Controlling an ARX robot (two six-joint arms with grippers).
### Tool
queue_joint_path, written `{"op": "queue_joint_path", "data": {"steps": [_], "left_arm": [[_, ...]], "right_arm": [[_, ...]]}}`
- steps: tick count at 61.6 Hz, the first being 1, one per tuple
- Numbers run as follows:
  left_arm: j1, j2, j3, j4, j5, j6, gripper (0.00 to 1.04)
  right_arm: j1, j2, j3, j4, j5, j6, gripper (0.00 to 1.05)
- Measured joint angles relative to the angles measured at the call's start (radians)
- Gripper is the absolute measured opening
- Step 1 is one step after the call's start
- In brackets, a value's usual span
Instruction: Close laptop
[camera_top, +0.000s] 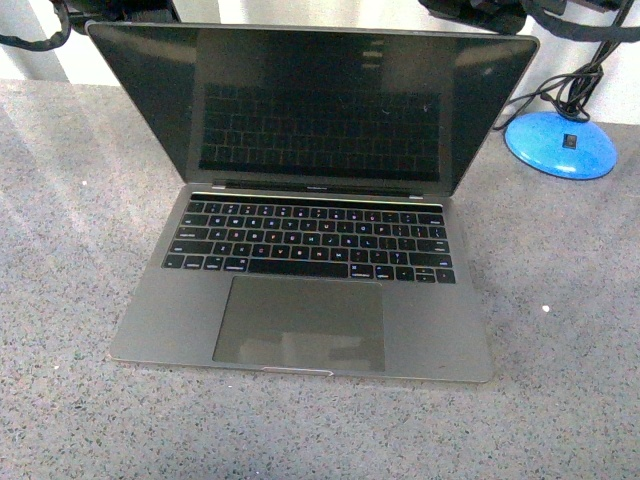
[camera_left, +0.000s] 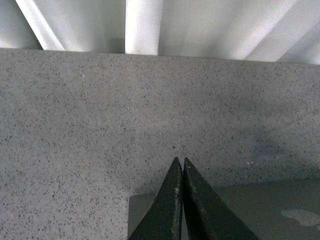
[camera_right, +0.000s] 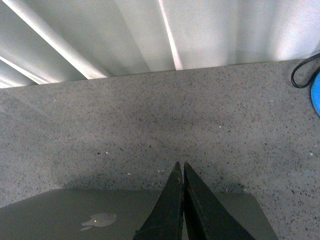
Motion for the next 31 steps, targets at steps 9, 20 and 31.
{"op": "queue_joint_path", "data": {"steps": [9,20,31], "left_arm": [[0.005,-0.007,-0.018,-0.006,0.011,-0.001,0.04],[0.014,-0.013,-0.048,-0.018,0.024,-0.01,0.04],[0.018,-0.034,-0.075,-0.019,0.037,-0.027,0.04]], "right_arm": [[0.0,-0.018,-0.029,-0.025,0.015,0.025,0.01],[0.0,-0.027,-0.081,-0.037,0.027,0.073,0.01],[0.005,-0.028,-0.114,-0.032,0.021,0.126,0.01]]}}
